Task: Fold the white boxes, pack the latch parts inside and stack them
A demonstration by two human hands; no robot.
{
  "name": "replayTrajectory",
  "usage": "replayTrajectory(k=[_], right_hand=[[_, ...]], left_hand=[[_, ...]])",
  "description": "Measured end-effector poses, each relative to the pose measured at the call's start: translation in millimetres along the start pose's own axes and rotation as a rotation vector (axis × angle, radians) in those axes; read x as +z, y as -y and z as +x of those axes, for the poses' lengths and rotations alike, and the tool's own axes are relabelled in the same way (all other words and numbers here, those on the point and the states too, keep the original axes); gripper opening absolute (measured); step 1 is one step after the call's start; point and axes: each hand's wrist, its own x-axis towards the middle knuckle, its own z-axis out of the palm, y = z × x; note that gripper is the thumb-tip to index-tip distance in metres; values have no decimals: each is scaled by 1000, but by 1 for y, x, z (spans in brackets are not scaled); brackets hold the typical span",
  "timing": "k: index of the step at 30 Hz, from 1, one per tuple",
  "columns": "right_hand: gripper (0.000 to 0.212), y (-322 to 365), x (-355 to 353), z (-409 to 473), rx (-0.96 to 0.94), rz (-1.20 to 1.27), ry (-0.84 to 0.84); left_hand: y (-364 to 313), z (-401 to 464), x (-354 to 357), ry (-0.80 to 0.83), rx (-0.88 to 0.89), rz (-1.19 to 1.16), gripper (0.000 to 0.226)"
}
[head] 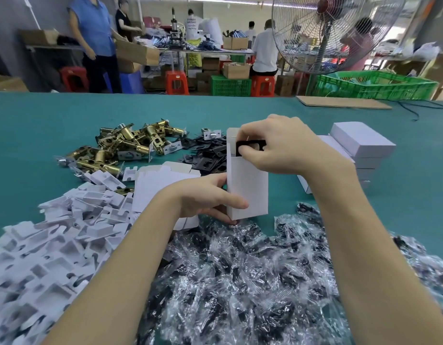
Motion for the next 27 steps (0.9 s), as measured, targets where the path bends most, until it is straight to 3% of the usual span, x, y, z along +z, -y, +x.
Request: replayTrajectory(k=[10,22,27], right_hand=[[20,-7,6,5,37,57,55],[22,-9,8,3,128,93,277],[35,-11,6,1,157,113,288]], left_hand=[[0,-1,0,-25,-11,5,45],[2,0,-1,-20,-17,39,47],[2,1,-1,-12,-18,34,48]])
